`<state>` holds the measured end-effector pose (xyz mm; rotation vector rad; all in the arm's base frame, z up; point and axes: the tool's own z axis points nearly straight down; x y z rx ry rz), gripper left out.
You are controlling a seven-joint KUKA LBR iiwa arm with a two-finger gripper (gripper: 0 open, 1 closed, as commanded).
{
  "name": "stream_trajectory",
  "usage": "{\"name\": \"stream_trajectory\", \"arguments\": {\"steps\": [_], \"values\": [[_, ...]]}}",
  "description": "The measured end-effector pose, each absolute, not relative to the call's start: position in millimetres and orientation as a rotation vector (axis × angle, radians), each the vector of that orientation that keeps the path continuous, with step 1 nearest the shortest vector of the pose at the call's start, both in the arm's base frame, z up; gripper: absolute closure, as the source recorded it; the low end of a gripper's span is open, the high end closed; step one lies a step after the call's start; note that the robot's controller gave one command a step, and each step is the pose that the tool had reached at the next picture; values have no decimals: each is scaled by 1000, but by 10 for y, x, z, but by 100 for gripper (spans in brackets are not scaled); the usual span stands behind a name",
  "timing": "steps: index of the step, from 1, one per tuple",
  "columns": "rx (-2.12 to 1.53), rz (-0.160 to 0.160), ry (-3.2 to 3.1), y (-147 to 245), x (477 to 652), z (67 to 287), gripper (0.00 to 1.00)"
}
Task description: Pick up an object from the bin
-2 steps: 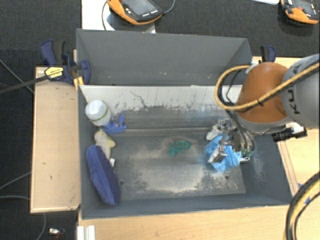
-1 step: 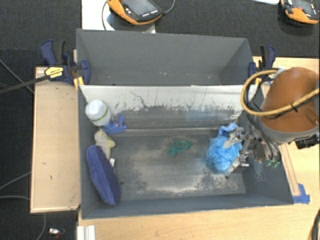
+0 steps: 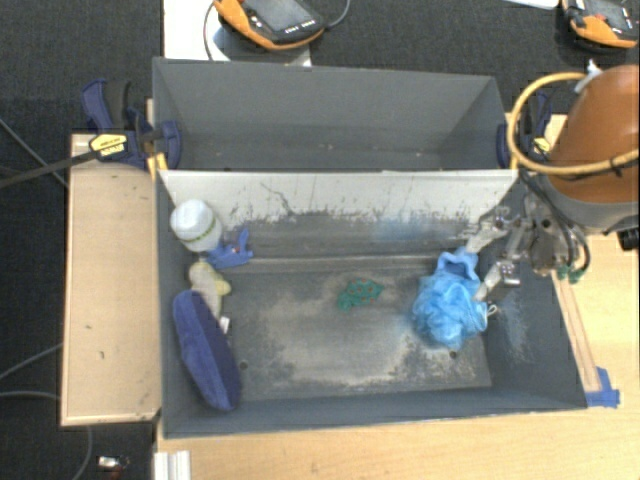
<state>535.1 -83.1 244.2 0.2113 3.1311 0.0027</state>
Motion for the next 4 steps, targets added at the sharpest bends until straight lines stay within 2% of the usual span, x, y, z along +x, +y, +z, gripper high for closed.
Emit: {"name": "stream_trajectory", "arguments": {"steps": [1, 2, 3, 4], "values": [[187, -1, 3124, -869, 5281, 2331, 0], [311, 1, 3108, -911, 4955, 1576, 0], [583, 3, 3071, -829, 4992, 1311, 0], [430, 1, 3090, -1162, 4897, 940, 0]]}}
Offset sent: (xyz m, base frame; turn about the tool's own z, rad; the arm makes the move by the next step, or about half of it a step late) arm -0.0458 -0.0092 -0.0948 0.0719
